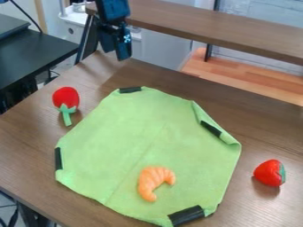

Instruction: Fold the cloth from top left to bottom right

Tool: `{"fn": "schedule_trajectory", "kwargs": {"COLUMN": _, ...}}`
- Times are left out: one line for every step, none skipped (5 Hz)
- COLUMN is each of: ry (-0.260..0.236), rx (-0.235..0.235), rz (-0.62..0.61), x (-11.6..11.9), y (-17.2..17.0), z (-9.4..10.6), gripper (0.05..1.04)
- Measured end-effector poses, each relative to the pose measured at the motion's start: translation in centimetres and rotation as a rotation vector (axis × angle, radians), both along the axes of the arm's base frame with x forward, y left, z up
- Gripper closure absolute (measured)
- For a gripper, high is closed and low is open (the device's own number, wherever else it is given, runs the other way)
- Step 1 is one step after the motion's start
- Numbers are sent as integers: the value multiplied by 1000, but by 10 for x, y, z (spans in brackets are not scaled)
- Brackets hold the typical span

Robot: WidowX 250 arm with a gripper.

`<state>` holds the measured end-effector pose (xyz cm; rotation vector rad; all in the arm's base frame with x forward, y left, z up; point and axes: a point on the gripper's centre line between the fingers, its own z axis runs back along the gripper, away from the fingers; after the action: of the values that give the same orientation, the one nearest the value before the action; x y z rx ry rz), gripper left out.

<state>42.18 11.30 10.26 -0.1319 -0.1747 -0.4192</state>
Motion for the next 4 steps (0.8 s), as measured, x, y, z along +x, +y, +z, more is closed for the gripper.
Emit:
{"fn": "schedule_trajectory", "kwargs": {"ry": -16, "rx": -11, "rz": -3, "x": 9, "y": 1, "z": -20, "gripper": 84}}
{"fn": "schedule_trajectory", "kwargs": {"ry": -93, "rx": 12, "rz": -1, "x": 23, "y": 4, "z": -24, "gripper": 84}}
{"fn": "schedule_trajectory", "kwargs": {"ry": -97, "rx": 30, "rz": -6, "x": 29, "y": 5, "z": -50, "gripper": 84}}
{"fn": "schedule_trajectory", "kwargs": {"ry": -87, "rx": 32, "rz": -9, "x": 34, "y": 3, "z": -66, "gripper": 84}}
